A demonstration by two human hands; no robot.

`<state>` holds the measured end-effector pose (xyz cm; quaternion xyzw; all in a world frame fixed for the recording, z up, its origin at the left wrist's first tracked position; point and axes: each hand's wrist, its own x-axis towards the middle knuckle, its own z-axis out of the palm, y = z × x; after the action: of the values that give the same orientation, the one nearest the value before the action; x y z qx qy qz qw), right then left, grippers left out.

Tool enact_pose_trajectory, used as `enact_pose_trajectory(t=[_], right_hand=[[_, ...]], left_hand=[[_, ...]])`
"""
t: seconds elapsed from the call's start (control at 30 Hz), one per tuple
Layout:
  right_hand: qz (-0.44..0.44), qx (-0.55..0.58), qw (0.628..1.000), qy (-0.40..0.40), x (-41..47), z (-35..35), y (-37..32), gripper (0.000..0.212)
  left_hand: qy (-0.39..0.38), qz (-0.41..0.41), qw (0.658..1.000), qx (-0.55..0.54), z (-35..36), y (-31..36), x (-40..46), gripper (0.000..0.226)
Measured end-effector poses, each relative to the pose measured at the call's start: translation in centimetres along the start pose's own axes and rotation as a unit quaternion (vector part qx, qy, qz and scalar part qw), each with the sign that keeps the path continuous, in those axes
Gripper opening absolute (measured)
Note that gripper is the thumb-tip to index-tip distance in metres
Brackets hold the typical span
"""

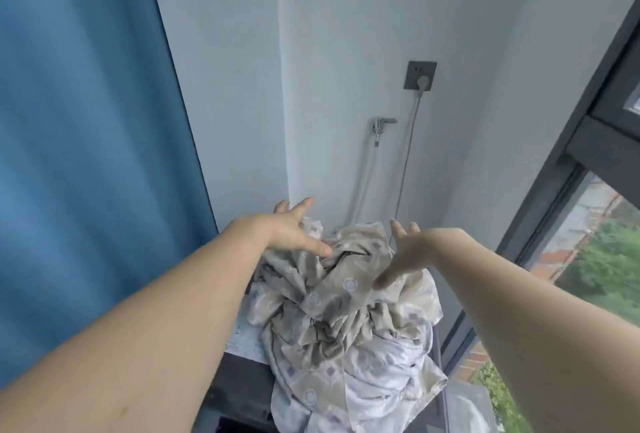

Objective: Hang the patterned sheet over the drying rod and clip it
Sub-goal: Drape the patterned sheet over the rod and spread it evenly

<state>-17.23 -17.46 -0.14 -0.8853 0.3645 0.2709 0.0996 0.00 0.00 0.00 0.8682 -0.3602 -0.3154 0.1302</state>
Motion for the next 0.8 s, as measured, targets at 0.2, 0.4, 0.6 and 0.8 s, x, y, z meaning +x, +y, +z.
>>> enact_pose_trajectory(t=[0.2,0.4,0.6,0.8], right_hand=[[0.011,-0.006,0.999,-0.045,7.3,6.0,0.6,0.167],[-0.03,-0.008,0.996,-0.088,13.5,12.1,1.2,0.156],[-0.022,0.073,0.995,-0.062,14.3,16.4,0.7,0.111],[-0.018,0.11,0.994,0.003,14.4,17.9,0.5,0.108]], left_hand=[[-0.057,-0.033,0.997,0.046,7.3,-0.8,6.4,0.139],[-0.053,-0.039,0.994,0.09,13.6,-1.1,10.1,0.144],[-0.029,-0.042,0.992,0.118,17.1,-2.8,11.7,0.145],[0.038,-0.016,0.991,0.128,18.9,-3.8,12.3,0.13]])
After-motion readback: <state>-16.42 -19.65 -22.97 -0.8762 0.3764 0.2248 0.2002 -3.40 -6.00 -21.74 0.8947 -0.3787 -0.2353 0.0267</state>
